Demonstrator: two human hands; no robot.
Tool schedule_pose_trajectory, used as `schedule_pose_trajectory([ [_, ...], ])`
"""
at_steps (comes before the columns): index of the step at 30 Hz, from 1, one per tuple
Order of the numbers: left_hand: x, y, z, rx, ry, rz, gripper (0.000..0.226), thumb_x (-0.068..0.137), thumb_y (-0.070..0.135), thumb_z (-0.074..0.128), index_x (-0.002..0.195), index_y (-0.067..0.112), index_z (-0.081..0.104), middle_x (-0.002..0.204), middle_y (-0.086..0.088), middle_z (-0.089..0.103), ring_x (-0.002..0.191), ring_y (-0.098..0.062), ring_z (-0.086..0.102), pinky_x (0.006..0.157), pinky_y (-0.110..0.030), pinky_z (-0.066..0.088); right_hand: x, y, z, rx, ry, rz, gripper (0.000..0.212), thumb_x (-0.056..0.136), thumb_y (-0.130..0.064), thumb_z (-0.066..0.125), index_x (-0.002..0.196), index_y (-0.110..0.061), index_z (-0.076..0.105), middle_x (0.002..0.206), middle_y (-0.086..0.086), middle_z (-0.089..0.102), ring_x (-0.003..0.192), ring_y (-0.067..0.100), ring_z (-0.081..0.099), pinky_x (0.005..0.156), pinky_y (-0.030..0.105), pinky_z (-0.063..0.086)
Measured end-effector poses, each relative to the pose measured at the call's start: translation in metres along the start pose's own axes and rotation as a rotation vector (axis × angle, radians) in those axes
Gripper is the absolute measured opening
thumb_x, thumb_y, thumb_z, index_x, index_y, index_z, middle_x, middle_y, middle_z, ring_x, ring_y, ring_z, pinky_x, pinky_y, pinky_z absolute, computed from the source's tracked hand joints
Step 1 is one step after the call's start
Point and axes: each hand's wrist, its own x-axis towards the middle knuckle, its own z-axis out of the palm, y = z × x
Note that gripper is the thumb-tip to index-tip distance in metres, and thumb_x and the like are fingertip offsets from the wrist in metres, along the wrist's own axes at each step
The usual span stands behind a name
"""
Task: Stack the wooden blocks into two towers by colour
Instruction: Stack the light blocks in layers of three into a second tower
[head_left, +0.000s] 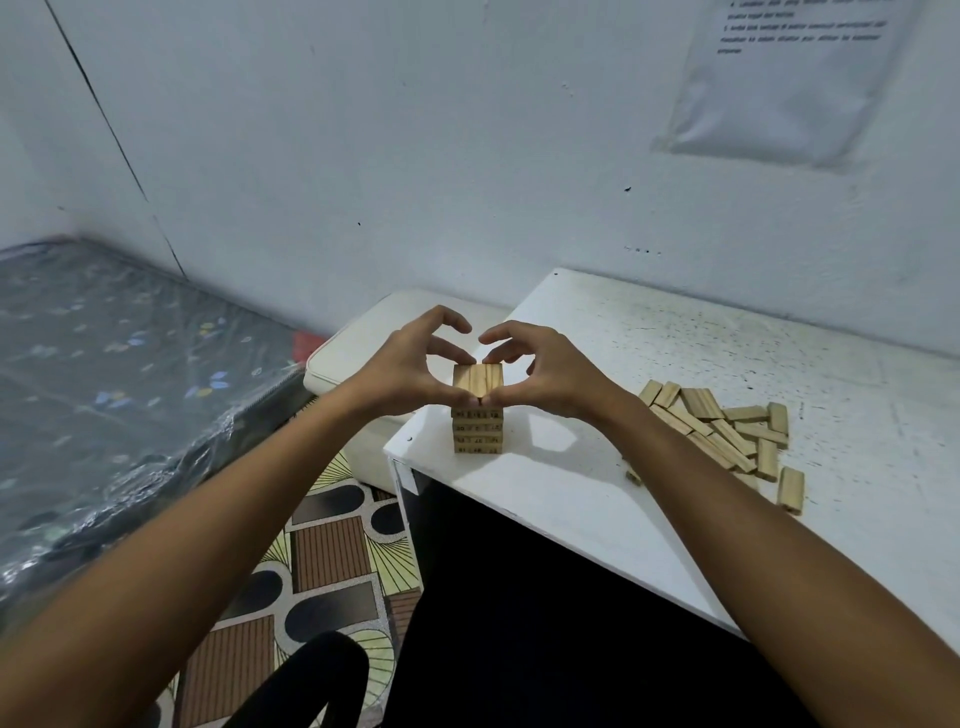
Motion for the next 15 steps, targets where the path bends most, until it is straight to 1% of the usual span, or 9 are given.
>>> schedule_pose_trajectory([
  [5,-0.0001,-0.0034,0.0001,-0.013,0.009,-0.006,0.069,0.064,0.02,0.09,0.116,0.029,0.046,0.109,0.006,0.07,0.111,-0.014,0.061,0.092,-0.031,0.046,0.0,0.0008,0.0021,-0.003,0.001,0.001,0.06,0.068,-0.021,0.085,0.123,-0.025,0.058,0.109,-0.005,0.068,0.107,0.009,0.057,0.074,0.016,0.039],
  [12,0.0004,-0.004,0.0013,-0.02,0.011,-0.002,0.068,0.065,0.02,0.089,0.118,0.028,0.047,0.114,0.003,0.069,0.114,-0.016,0.06,0.095,-0.035,0.046,0.0001,0.0008,0.0012,-0.018,-0.005,-0.002,0.062,0.068,-0.024,0.085,0.124,-0.027,0.058,0.111,-0.006,0.067,0.108,0.01,0.057,0.075,0.018,0.041],
  [15,0.0004,-0.0046,0.0013,-0.015,0.014,0.0,0.068,0.064,0.02,0.09,0.118,0.028,0.048,0.114,0.004,0.069,0.114,-0.015,0.06,0.096,-0.037,0.046,-0.0002,0.0003,0.0008,-0.022,-0.009,-0.004,0.063,0.069,-0.024,0.085,0.124,-0.026,0.057,0.112,-0.006,0.067,0.109,0.011,0.057,0.076,0.018,0.041],
])
